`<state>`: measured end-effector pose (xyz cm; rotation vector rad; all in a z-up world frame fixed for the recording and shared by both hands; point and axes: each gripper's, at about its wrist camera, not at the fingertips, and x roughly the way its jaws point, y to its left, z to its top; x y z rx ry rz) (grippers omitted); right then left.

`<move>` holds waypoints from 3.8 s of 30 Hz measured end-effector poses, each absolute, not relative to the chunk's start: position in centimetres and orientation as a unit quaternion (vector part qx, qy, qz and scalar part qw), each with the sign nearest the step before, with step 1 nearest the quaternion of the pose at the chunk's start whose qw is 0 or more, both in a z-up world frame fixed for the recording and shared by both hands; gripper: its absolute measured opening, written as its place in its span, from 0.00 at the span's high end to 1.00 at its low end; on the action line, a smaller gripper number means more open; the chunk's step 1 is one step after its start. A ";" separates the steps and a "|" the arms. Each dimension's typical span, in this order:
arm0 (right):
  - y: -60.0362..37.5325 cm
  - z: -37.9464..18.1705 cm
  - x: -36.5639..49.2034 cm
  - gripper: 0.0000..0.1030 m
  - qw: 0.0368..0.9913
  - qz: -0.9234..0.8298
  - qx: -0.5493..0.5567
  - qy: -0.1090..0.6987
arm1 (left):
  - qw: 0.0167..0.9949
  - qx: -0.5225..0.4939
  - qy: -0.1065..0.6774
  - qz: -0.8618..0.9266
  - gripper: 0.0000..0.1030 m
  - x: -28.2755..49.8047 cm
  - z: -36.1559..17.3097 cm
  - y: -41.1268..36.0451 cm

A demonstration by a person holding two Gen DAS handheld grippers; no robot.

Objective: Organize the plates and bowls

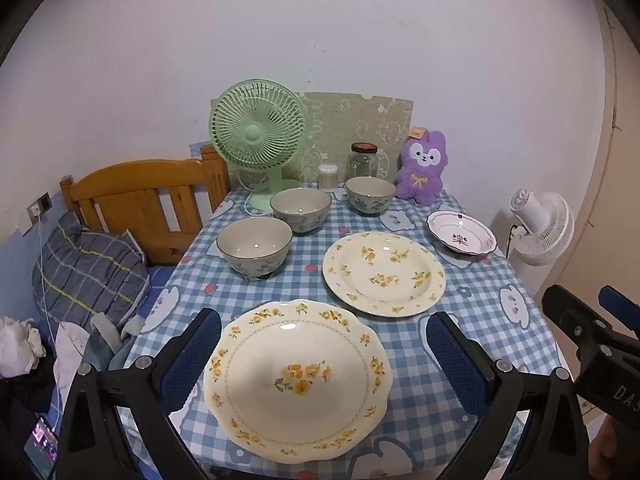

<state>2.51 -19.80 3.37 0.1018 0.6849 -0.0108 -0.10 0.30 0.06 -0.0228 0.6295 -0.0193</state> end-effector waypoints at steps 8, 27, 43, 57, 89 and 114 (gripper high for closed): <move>-19.6 3.0 2.6 0.00 0.936 -0.012 0.042 0.348 | 0.950 -0.006 0.310 -0.022 0.00 0.3 -0.4 0.0; -19.2 2.8 3.0 0.00 0.934 -0.041 0.035 0.353 | 0.951 -0.007 0.309 -0.029 0.00 0.3 -0.5 0.5; -18.9 2.9 3.4 0.00 0.933 -0.029 0.035 0.356 | 0.950 -0.007 0.310 -0.024 0.00 0.7 -0.5 0.6; -18.8 2.7 3.4 0.00 0.931 -0.033 0.039 0.360 | 0.950 -0.010 0.311 -0.036 0.00 0.8 -0.5 0.9; -18.0 3.4 4.5 0.02 0.931 0.001 0.035 0.364 | 0.951 -0.009 0.308 -0.009 0.05 1.0 0.2 1.2; -11.5 -2.5 11.6 0.09 0.893 0.021 0.032 0.449 | 0.919 0.007 0.394 -0.017 0.18 7.0 -4.8 4.5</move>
